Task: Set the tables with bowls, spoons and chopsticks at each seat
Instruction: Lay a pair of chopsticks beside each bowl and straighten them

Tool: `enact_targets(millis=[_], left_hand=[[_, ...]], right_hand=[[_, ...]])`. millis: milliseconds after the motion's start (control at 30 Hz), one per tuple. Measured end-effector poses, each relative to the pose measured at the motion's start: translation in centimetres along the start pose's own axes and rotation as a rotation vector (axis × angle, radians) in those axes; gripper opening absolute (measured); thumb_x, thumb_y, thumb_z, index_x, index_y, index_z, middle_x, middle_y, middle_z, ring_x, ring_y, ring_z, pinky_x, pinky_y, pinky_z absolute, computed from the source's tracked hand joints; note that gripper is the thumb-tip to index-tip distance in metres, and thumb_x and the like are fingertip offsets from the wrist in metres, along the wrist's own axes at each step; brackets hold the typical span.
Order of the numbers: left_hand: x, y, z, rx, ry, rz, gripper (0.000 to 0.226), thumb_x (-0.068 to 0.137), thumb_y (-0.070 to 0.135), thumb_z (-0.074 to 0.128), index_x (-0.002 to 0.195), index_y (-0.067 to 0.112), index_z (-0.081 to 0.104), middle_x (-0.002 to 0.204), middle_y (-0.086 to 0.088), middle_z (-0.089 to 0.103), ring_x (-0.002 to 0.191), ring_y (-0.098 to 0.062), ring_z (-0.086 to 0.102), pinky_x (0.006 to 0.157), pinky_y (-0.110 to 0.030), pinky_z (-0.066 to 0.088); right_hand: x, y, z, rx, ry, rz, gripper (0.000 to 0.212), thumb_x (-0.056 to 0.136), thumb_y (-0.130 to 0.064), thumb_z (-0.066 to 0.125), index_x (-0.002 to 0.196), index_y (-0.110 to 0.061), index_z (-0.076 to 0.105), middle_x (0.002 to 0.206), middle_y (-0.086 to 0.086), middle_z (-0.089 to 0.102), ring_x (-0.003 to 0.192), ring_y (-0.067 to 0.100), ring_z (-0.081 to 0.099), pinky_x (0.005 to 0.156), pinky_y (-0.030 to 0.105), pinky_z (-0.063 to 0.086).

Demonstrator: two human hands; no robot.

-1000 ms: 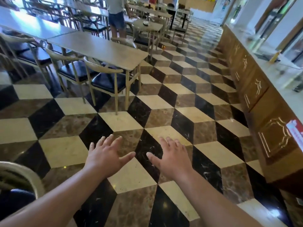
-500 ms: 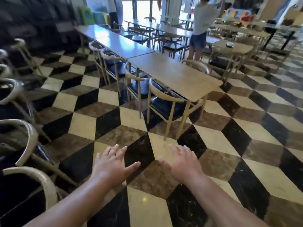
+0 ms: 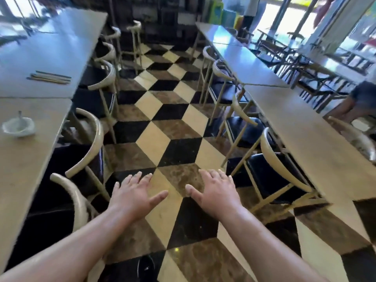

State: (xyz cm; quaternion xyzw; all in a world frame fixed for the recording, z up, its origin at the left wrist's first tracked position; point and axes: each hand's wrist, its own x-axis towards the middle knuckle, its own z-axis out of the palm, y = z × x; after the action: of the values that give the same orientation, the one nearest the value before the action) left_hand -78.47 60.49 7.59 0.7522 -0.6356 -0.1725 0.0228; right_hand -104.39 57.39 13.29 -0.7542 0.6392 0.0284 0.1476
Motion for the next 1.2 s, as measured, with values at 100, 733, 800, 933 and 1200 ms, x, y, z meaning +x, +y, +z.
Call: enact_targets(millis=[100, 733, 800, 933, 1200], left_hand=[[6.6, -1.0, -0.8, -0.024, -0.021, -0.024, 0.129, 0.065, 0.111, 0.005, 0.169, 0.038, 0.023, 0.178, 0.002, 0.024, 0.165, -0.026, 0.018, 0.131, -0.06, 0.015], [42.1, -5.1, -17.2, 0.0, 0.164, -0.317, 0.128, 0.064, 0.111, 0.003, 0.169, 0.041, 0.02, 0.179, 0.002, 0.021, 0.166, -0.026, 0.015, 0.133, -0.056, 0.016], [45.2, -5.6, -18.4, 0.01, 0.172, -0.388, 0.127, 0.064, 0.111, 0.003, 0.169, 0.041, 0.022, 0.179, 0.001, 0.023, 0.165, -0.026, 0.017, 0.132, -0.056, 0.018], [50.0, -6.6, -20.7, 0.0, 0.177, -0.511, 0.127, 0.065, 0.11, 0.0, 0.169, 0.041, 0.021, 0.179, 0.001, 0.022, 0.165, -0.027, 0.016, 0.132, -0.059, 0.014], [55.5, -12.5, -23.7, -0.066, 0.18, -0.715, 0.121, 0.071, 0.107, 0.005, 0.171, 0.039, 0.018, 0.18, -0.001, 0.018, 0.166, -0.028, 0.013, 0.131, -0.056, 0.016]], right_hand=[[6.7, -1.5, -2.4, -0.016, -0.032, 0.0, 0.106, 0.083, -0.094, 0.016, 0.167, -0.032, 0.032, 0.173, 0.004, 0.038, 0.165, 0.033, 0.02, 0.134, 0.059, 0.013], [50.5, -9.5, -14.0, 0.106, -0.085, -0.361, 0.087, 0.097, -0.082, 0.044, 0.168, -0.036, 0.026, 0.176, -0.004, 0.031, 0.165, 0.025, 0.02, 0.133, 0.051, 0.022], [55.0, -10.9, -14.9, 0.106, -0.094, -0.416, 0.086, 0.097, -0.08, 0.044, 0.168, -0.036, 0.026, 0.176, -0.004, 0.032, 0.165, 0.026, 0.02, 0.134, 0.051, 0.02], [63.2, -13.9, -17.0, 0.075, -0.121, -0.504, 0.087, 0.097, -0.081, 0.042, 0.169, -0.035, 0.025, 0.176, -0.002, 0.031, 0.166, 0.028, 0.017, 0.134, 0.052, 0.019], [74.5, -24.5, -16.9, -0.001, -0.16, -0.722, 0.088, 0.096, -0.084, 0.038, 0.169, -0.036, 0.025, 0.176, 0.0, 0.032, 0.165, 0.029, 0.019, 0.133, 0.052, 0.022]])
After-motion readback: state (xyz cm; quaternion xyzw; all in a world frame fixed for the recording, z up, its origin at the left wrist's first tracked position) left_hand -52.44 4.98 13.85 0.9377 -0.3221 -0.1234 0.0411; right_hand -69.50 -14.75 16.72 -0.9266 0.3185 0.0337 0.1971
